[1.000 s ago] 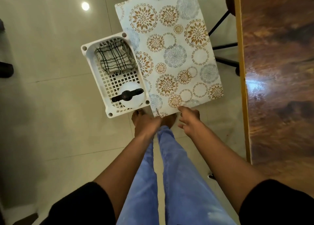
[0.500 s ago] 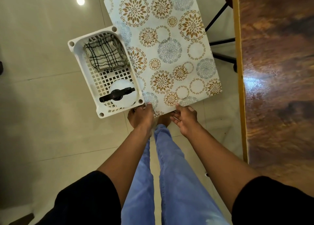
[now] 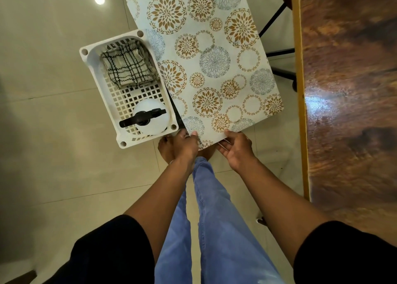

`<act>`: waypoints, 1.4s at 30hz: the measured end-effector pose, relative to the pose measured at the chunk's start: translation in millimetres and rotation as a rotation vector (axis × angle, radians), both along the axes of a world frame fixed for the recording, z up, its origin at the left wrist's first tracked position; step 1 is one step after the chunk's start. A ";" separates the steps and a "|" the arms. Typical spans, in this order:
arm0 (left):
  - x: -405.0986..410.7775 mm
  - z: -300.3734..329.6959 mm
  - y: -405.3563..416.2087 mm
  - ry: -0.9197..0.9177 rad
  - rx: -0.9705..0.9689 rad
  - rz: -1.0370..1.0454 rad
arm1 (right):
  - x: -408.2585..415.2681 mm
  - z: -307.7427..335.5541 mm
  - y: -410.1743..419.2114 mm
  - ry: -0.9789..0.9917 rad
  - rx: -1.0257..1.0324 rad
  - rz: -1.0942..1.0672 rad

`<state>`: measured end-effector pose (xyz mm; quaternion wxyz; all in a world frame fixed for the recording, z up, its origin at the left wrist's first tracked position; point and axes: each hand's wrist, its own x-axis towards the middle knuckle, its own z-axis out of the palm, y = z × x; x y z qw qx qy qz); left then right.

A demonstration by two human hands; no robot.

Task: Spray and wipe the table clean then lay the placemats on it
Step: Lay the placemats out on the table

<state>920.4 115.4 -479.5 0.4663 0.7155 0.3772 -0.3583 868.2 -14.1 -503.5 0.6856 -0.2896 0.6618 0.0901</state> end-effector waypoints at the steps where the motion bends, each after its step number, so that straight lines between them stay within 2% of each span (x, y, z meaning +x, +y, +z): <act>1: 2.1 1.7 -3.8 -0.036 -0.022 -0.018 | 1.3 -1.2 -2.0 -0.002 0.018 -0.042; 5: -1.4 13.5 -12.8 -0.074 0.043 -0.064 | 9.3 -7.9 -6.3 0.008 0.059 -0.190; 7: -4.3 6.6 -11.2 -0.082 0.050 -0.033 | 10.8 -10.3 -6.6 0.008 0.050 -0.218; 11: -10.2 32.7 -16.0 -0.174 0.072 -0.034 | 10.3 -8.5 -5.3 0.002 0.032 -0.220; 15: -10.3 60.8 -19.9 -0.189 0.031 -0.135 | 11.9 -0.1 -6.4 -0.007 0.015 -0.214; 27: 1.6 91.3 -35.3 -0.290 0.122 -0.469 | 4.1 23.3 -9.4 -0.012 -0.011 -0.359; 31: 5.7 112.0 -42.3 -0.357 -0.001 -0.413 | 10.6 46.4 -9.1 -0.077 0.037 -0.398; 42: 72.0 210.6 -29.4 -0.562 0.021 -0.280 | 63.8 156.2 16.1 -0.267 0.223 -0.286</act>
